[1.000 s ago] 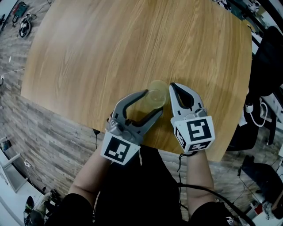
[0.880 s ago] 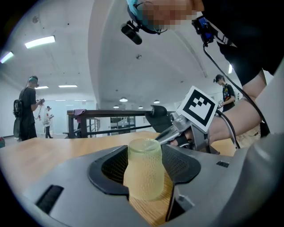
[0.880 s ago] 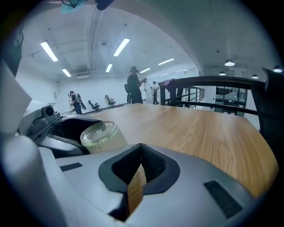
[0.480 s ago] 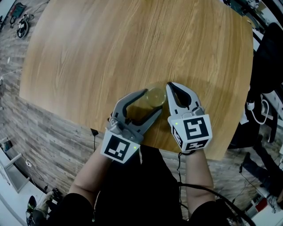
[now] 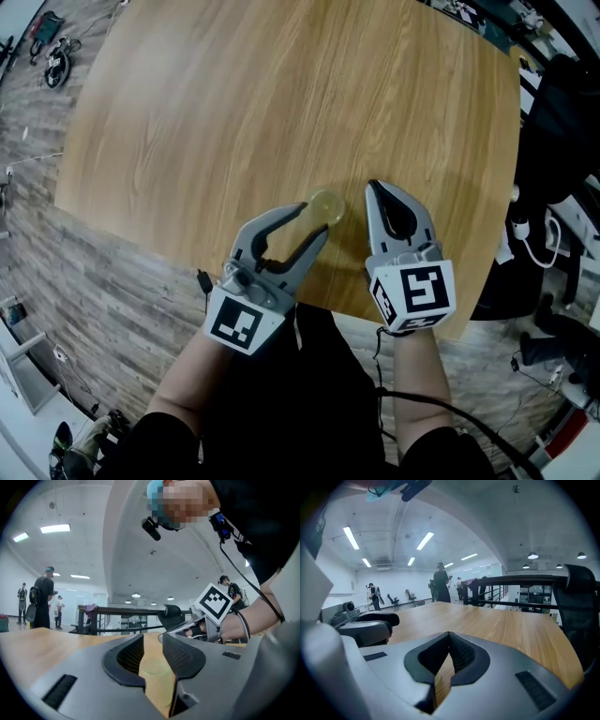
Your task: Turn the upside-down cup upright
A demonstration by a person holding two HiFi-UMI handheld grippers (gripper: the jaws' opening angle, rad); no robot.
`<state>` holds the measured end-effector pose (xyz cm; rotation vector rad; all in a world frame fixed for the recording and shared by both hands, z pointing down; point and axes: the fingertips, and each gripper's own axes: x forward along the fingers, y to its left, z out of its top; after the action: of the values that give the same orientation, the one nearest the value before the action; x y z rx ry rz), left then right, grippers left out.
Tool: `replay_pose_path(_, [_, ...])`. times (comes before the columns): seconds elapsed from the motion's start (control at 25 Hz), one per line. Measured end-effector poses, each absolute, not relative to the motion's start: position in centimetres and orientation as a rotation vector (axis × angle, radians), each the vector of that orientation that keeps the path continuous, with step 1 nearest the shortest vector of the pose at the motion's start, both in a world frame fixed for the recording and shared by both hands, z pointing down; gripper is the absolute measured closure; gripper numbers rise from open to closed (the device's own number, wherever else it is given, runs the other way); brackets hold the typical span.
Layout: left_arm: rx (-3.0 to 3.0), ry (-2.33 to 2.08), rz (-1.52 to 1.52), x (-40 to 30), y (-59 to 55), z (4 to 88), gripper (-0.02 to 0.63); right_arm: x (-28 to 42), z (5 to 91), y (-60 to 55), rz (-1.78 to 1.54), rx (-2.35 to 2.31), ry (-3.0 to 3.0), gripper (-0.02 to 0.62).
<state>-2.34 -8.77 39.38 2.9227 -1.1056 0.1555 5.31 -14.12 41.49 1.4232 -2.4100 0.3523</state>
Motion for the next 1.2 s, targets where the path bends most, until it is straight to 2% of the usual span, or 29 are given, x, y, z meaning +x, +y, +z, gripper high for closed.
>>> replay_pose_path(0.08, [2.909, -1.191, 0.120, -2.6, -8.3, 37.1, 0.551, 5.4, 38.5, -12.8, 0.306, 1.447, -2.451, 0.581])
replay_pose_path(0.16, [2.867, -1.253, 0.100, -2.7, -7.5, 35.1, 0.597, 5.2, 35.5, -11.1, 0.279, 1.467, -2.488, 0.581])
replay_pose_path(0.36, [2.693, -1.433, 0.054, -1.6, -5.1, 32.1, 0.598, 5.1, 31.0, -6.7, 0.216, 1.478, -2.564, 0.581])
replay_pose_path(0.56, [2.586, -1.485, 0.155, -1.6, -1.2, 31.3, 0.600, 4.7, 29.2, -2.7, 0.190, 1.480, -2.562, 0.581])
replay_pose_path(1.2, [2.625, -1.572, 0.189, -0.1, 3.2, 25.2, 0.600, 5.4, 24.1, 3.5, 0.105, 1.474, -2.572, 0.581])
